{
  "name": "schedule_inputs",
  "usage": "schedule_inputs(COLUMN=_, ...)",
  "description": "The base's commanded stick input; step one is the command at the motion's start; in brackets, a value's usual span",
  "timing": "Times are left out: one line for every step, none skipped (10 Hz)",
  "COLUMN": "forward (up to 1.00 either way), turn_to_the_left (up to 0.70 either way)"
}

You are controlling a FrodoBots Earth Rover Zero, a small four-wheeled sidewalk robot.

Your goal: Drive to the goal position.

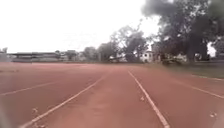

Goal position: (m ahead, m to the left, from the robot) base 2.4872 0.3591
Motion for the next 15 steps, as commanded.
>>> schedule_inputs(forward=0.45, turn_to_the_left=0.0)
schedule_inputs(forward=0.45, turn_to_the_left=0.0)
schedule_inputs(forward=0.45, turn_to_the_left=0.0)
schedule_inputs(forward=0.45, turn_to_the_left=0.0)
schedule_inputs(forward=0.45, turn_to_the_left=0.0)
schedule_inputs(forward=0.45, turn_to_the_left=0.0)
schedule_inputs(forward=0.45, turn_to_the_left=0.0)
schedule_inputs(forward=0.45, turn_to_the_left=0.0)
schedule_inputs(forward=0.45, turn_to_the_left=0.0)
schedule_inputs(forward=0.45, turn_to_the_left=0.0)
schedule_inputs(forward=0.45, turn_to_the_left=0.0)
schedule_inputs(forward=0.45, turn_to_the_left=0.0)
schedule_inputs(forward=0.45, turn_to_the_left=0.0)
schedule_inputs(forward=0.45, turn_to_the_left=0.0)
schedule_inputs(forward=0.45, turn_to_the_left=0.0)
